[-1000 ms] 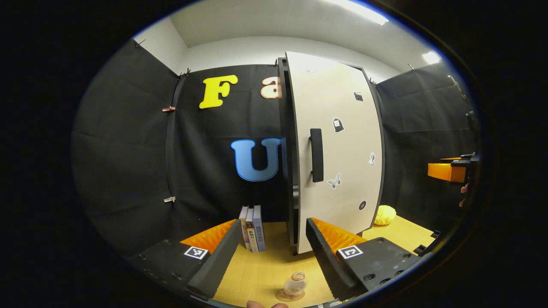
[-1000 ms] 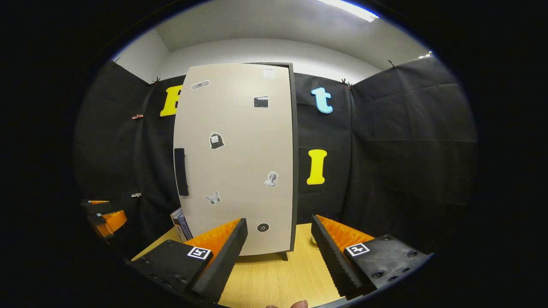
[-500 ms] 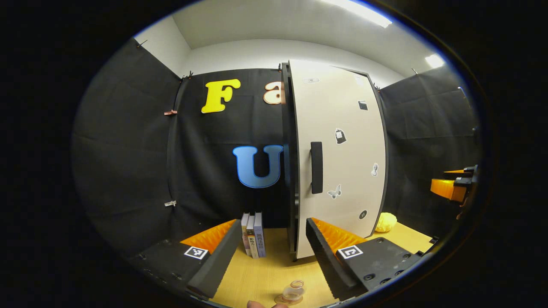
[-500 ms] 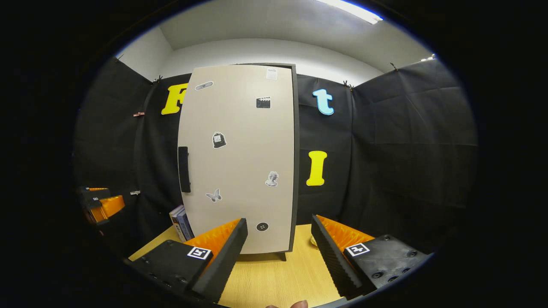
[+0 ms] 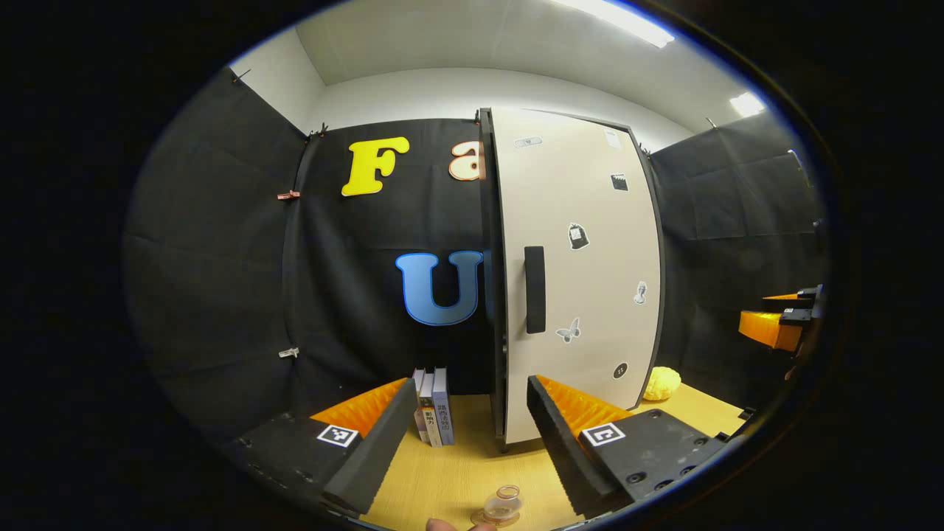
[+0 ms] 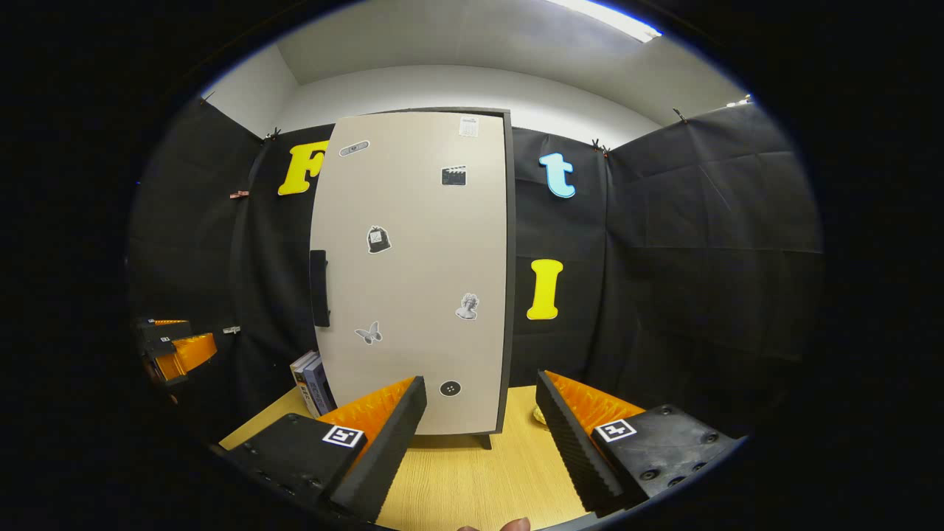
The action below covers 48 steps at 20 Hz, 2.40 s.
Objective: Open the cabinet door with the right hand, grasp the bottle in the cabinet with the left hand and place it on the coaster, then close the cabinet door with the right hand.
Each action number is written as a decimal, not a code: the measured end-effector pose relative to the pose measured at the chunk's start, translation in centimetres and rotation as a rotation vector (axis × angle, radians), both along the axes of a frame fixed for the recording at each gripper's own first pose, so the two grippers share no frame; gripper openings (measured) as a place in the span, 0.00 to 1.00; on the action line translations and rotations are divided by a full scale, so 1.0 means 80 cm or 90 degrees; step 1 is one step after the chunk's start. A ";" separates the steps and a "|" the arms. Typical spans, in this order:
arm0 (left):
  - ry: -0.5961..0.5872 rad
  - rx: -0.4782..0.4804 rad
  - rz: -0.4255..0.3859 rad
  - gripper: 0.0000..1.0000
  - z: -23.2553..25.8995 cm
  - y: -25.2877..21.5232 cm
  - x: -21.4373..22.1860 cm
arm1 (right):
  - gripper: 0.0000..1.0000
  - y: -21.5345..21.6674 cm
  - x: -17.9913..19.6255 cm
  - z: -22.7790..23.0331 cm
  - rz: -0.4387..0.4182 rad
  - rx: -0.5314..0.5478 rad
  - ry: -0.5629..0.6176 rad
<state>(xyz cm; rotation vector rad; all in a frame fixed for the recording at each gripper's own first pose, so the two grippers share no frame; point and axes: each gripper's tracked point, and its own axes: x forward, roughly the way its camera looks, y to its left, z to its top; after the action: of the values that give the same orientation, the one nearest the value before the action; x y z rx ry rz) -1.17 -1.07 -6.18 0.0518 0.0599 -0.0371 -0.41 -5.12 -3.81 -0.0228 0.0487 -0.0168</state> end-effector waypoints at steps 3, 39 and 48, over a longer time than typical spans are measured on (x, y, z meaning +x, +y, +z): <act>0.002 0.002 0.002 0.94 -0.002 0.000 0.000 | 0.98 0.001 0.002 -0.002 0.001 0.001 0.001; -0.024 0.016 0.017 0.92 0.010 -0.071 0.005 | 0.98 -0.056 0.016 -0.005 0.042 0.016 0.004; -0.046 0.049 0.015 0.93 0.014 -0.133 0.004 | 0.98 -0.105 0.030 -0.012 0.062 0.022 -0.002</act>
<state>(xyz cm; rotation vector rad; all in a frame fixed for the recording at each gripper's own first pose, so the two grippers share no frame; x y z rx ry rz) -0.84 -11.67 -5.07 0.1285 -0.0098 -0.0088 2.02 -13.54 -4.79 0.0097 0.0440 0.0809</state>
